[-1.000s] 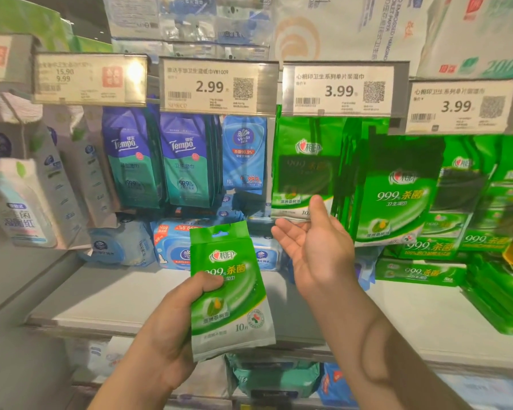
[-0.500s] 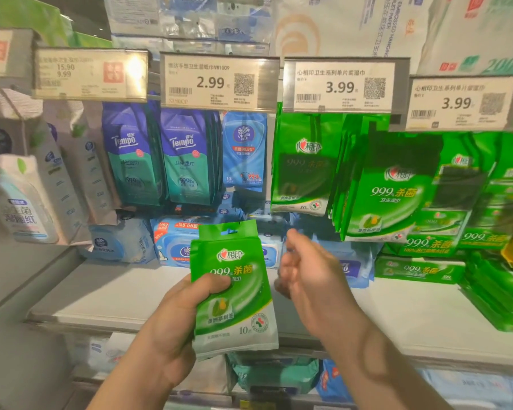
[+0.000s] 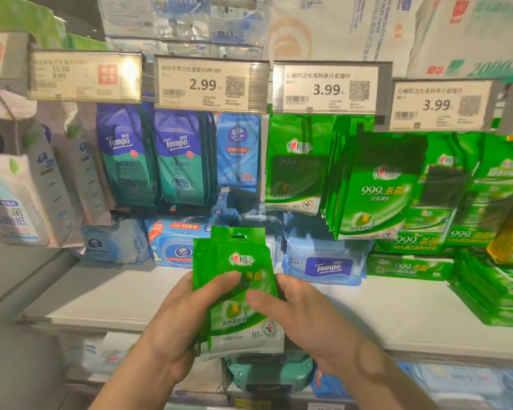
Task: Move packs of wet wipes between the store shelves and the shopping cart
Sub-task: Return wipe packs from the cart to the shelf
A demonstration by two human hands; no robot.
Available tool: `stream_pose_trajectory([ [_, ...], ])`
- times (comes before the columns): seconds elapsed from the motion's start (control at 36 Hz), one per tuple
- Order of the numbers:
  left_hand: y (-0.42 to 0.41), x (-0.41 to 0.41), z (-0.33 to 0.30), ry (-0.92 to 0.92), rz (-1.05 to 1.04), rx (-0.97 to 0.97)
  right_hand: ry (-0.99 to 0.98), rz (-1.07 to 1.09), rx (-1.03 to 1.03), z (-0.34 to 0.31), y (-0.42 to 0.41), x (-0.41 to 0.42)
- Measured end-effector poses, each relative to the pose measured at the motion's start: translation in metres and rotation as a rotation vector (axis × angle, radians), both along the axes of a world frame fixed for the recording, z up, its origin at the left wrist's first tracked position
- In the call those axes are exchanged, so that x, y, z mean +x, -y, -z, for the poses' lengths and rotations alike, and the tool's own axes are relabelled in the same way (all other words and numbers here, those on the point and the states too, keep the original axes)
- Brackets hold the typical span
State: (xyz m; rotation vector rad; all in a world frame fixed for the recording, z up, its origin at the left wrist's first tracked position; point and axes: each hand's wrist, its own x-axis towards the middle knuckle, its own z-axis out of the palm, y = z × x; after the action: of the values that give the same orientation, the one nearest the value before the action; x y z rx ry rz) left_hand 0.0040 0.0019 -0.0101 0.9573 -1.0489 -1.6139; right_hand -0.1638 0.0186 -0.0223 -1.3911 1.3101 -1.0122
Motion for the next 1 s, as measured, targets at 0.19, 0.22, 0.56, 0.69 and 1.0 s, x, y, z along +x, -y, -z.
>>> stream_pose_trajectory([
  [0.19,-0.003,-0.005,-0.007,0.011,-0.068,0.050,0.152,0.135,0.128,-0.005,-0.004,-0.009],
  [0.22,-0.004,-0.006,-0.007,0.003,-0.091,0.069,0.152,0.148,0.106,-0.007,-0.005,-0.010],
  [0.56,0.007,-0.004,-0.007,0.034,-0.135,0.105,0.031,0.324,-0.313,-0.040,-0.021,-0.019],
  [0.69,0.010,-0.005,-0.007,0.024,-0.116,0.144,0.075,0.406,-0.438,-0.060,-0.023,-0.021],
  [1.0,0.010,-0.007,-0.006,0.005,-0.094,0.195,0.187,0.437,-0.522,-0.084,-0.013,-0.022],
])
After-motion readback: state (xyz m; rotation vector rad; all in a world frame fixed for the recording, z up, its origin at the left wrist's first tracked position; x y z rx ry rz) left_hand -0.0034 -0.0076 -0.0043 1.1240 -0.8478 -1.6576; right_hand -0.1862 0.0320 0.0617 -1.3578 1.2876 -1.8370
